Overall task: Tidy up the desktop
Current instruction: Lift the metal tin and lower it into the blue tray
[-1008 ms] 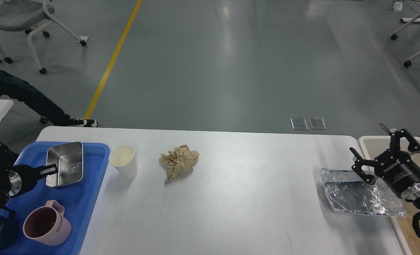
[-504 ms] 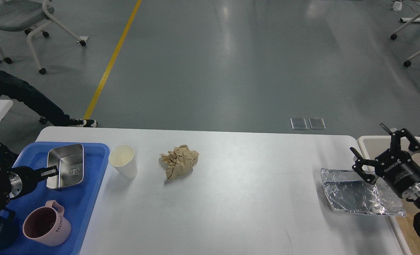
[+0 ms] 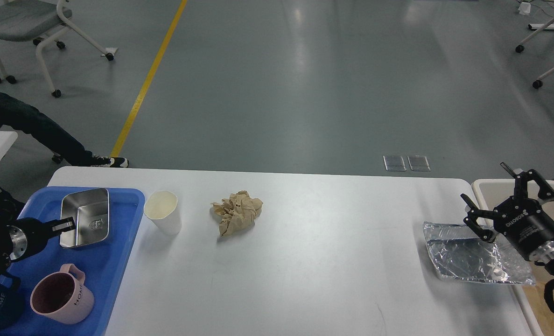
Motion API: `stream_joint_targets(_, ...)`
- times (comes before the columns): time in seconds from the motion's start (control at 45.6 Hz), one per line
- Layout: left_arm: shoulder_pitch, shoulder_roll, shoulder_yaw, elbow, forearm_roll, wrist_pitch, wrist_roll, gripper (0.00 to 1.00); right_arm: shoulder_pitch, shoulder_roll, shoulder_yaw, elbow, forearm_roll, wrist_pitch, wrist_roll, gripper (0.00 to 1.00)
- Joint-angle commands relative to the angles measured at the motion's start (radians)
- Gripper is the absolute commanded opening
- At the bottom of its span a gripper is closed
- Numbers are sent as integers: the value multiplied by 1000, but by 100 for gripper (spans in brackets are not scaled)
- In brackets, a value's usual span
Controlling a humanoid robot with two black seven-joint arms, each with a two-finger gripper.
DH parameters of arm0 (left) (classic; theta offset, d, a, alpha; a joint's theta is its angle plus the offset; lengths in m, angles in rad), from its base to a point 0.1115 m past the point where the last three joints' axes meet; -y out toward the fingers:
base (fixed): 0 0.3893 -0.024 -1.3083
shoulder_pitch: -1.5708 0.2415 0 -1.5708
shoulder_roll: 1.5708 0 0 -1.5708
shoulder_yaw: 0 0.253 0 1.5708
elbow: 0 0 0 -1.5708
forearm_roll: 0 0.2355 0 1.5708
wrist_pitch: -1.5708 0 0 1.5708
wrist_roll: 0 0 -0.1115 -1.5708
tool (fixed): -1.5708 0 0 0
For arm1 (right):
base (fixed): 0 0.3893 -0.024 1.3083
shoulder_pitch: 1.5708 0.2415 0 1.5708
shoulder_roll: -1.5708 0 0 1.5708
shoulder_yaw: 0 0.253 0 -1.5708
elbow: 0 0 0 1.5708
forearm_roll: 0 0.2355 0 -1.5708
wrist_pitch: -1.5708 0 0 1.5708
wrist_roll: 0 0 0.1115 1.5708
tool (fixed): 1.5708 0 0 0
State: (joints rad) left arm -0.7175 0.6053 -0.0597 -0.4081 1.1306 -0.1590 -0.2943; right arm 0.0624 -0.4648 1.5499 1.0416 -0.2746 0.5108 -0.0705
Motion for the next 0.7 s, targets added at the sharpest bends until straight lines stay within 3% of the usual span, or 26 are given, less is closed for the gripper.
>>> stream_joint_targets(0.0, 3, -5, 0, 0, 1, 1, 1, 96, -3, 0, 1, 0, 0, -2, 0, 100)
stream_joint_targets(0.679, 26, -10, 7, -2, 12, -2, 3, 96, -1, -6, -1, 0, 0, -8, 0, 100)
